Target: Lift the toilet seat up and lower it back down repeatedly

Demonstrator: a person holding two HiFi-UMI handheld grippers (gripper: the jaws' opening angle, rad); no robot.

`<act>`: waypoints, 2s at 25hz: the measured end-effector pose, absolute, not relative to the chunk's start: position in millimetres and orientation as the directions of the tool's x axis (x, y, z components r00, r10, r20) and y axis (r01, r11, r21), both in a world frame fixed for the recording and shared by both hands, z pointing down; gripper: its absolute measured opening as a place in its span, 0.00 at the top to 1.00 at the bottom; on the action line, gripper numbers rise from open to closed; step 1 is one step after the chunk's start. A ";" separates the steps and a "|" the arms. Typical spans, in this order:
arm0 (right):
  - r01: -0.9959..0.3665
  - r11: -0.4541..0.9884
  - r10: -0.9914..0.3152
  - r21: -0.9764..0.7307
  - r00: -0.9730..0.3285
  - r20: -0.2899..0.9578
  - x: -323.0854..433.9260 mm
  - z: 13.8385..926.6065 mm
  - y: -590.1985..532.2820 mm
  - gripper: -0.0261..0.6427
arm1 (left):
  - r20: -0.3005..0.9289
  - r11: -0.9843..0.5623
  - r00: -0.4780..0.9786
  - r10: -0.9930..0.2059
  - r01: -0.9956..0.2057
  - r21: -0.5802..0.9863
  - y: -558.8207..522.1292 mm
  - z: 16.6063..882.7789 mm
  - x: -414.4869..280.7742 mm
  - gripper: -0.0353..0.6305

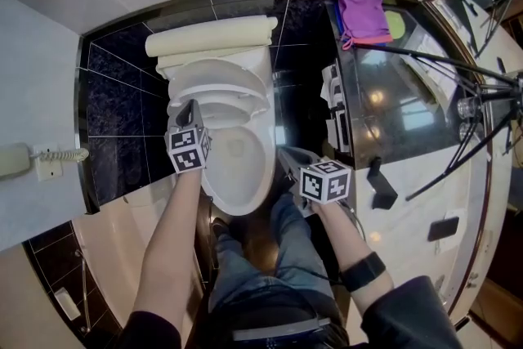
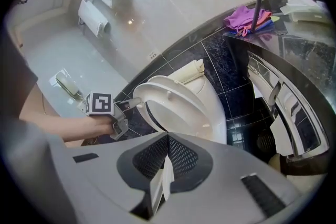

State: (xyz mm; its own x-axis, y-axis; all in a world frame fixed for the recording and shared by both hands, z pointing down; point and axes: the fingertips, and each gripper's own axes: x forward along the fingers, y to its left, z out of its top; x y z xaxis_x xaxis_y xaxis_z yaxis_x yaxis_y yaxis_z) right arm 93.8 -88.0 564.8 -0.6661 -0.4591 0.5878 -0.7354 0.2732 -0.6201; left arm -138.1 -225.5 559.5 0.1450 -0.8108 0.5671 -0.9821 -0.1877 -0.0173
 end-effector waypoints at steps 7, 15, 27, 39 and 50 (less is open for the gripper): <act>-0.731 0.274 -0.462 -0.625 -0.670 0.581 91.7 563.1 -98.9 0.94 | 0.576 -0.188 0.144 -0.804 -0.982 -0.016 -218.5 559.3 -140.8 0.95; -0.741 0.303 -0.478 -0.599 -0.662 0.577 78.8 547.6 -95.1 0.94 | 0.582 -0.228 0.181 -0.793 -0.974 -0.007 -173.9 537.5 -139.8 0.95; -0.832 0.391 -0.572 -0.393 -0.554 0.605 75.6 478.8 -58.9 0.94 | 0.534 -0.332 0.285 -0.796 -0.943 0.008 -72.4 443.1 -150.4 0.95; -0.887 0.378 -0.657 -0.264 -0.458 0.598 83.2 425.2 4.2 0.94 | 0.457 -0.358 0.338 -0.823 -0.933 0.045 13.6 386.2 -184.9 0.95; -0.917 0.334 -0.707 -0.219 -0.397 0.585 90.8 414.0 36.9 0.94 | 0.435 -0.349 0.345 -0.832 -0.934 0.074 48.6 372.8 -223.0 0.95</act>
